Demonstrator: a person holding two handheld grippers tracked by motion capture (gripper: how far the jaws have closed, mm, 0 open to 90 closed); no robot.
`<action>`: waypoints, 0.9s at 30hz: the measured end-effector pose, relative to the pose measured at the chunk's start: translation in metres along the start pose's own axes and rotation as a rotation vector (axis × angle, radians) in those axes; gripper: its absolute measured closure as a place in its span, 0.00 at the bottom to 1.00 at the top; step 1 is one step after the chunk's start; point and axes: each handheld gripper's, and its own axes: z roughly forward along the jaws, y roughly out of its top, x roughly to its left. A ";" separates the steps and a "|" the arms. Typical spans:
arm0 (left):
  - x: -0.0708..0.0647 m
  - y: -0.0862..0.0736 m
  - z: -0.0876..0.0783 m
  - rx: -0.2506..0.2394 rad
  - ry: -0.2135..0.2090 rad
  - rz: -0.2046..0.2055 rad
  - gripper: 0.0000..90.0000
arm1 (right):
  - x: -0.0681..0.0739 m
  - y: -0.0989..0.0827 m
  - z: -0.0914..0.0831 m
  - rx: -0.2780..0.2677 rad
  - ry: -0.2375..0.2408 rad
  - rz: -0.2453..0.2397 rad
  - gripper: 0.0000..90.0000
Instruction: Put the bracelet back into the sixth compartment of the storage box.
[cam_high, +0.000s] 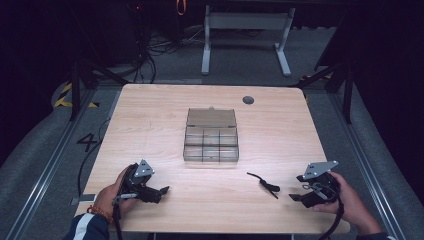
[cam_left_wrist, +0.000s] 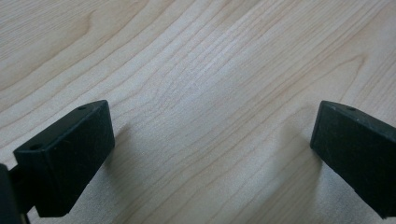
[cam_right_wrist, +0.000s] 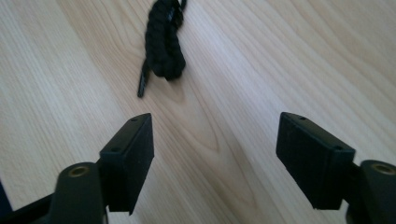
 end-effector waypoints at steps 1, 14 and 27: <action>0.000 0.000 0.000 0.000 0.000 0.000 0.00 | 0.001 0.005 0.000 0.003 0.005 -0.009 0.33; 0.000 0.000 0.000 0.000 0.000 0.000 0.00 | 0.006 0.050 0.016 0.099 0.062 -0.057 0.48; 0.000 0.000 0.000 0.000 0.000 0.000 0.00 | 0.012 0.076 0.037 0.187 0.078 -0.083 0.62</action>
